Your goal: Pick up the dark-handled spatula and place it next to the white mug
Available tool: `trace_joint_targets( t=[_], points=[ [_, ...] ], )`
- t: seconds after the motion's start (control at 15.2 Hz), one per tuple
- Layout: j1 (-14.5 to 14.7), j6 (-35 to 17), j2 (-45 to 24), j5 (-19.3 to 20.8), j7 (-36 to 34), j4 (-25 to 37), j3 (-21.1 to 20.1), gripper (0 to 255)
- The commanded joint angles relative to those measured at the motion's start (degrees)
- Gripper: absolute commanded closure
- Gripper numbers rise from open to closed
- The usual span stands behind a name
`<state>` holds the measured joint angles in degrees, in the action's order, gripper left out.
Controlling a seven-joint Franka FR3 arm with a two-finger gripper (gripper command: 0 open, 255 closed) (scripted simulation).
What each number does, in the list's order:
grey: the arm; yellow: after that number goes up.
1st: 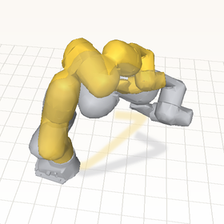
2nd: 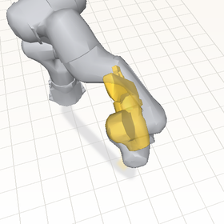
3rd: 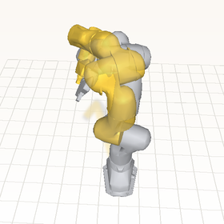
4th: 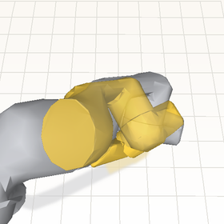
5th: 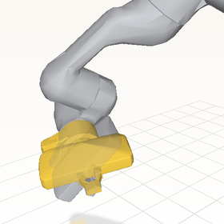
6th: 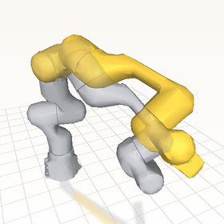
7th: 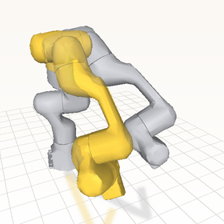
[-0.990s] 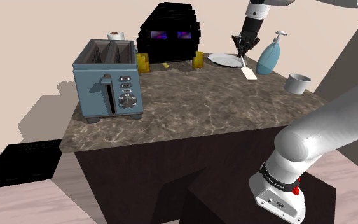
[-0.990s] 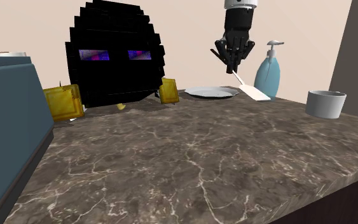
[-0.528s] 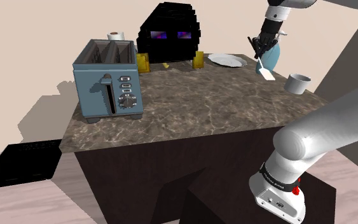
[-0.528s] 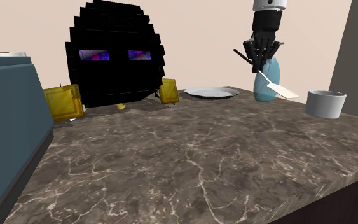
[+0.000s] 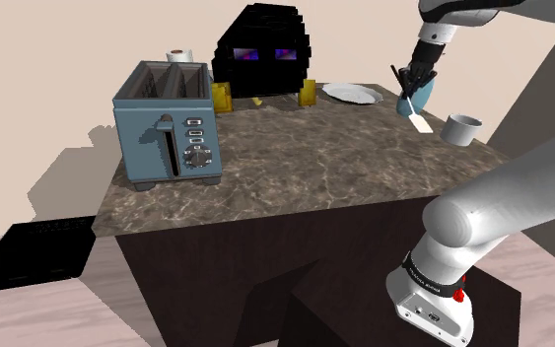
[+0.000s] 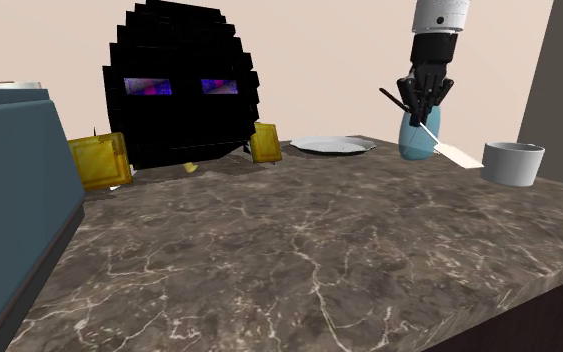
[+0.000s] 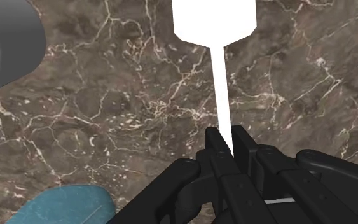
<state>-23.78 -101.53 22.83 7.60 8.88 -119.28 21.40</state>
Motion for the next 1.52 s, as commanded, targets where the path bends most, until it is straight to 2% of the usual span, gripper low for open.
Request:
trace_joint_targets(
  t=[0.0, 1.25, 1.45],
  points=[
    [-0.07, -1.45, 0.03, 0.09, 0.02, -1.45, 0.16, 255],
    [-0.53, -16.67, -1.72, 0.73, 0.15, -14.96, 1.93, 255],
    [-0.53, -16.67, -1.72, 0.73, 0.15, -14.96, 1.93, 255]
  ],
)
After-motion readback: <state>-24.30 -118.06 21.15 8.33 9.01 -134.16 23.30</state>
